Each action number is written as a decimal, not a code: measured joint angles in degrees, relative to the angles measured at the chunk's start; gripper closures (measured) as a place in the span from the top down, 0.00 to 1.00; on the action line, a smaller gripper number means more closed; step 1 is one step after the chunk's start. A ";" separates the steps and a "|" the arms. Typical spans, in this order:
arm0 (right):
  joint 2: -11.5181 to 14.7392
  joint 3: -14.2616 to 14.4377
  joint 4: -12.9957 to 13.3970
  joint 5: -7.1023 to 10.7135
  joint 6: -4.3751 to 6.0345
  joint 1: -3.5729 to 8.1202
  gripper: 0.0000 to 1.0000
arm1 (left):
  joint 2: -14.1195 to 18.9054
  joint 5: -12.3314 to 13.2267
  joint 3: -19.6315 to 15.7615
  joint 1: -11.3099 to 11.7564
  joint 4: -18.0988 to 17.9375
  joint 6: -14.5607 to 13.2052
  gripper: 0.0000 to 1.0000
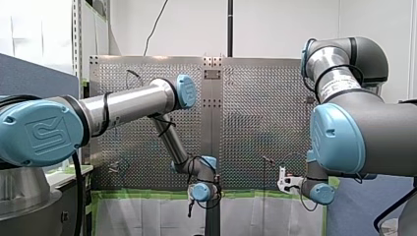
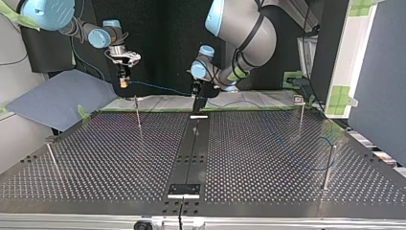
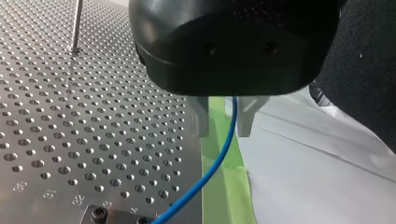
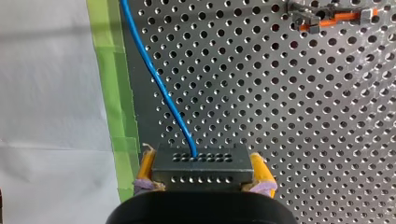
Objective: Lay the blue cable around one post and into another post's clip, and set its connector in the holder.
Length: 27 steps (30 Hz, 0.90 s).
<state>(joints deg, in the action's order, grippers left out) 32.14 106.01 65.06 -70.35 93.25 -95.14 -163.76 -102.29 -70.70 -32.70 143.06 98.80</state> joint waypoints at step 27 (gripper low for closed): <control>0.02 0.01 -0.59 -0.06 -0.59 -0.14 0.00 | 0.04 2.35 -0.11 -1.13 -0.09 -7.09 0.00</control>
<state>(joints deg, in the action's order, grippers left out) 32.16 106.02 64.47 -70.41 92.67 -95.27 -163.72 -99.93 -70.81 -33.83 142.97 91.71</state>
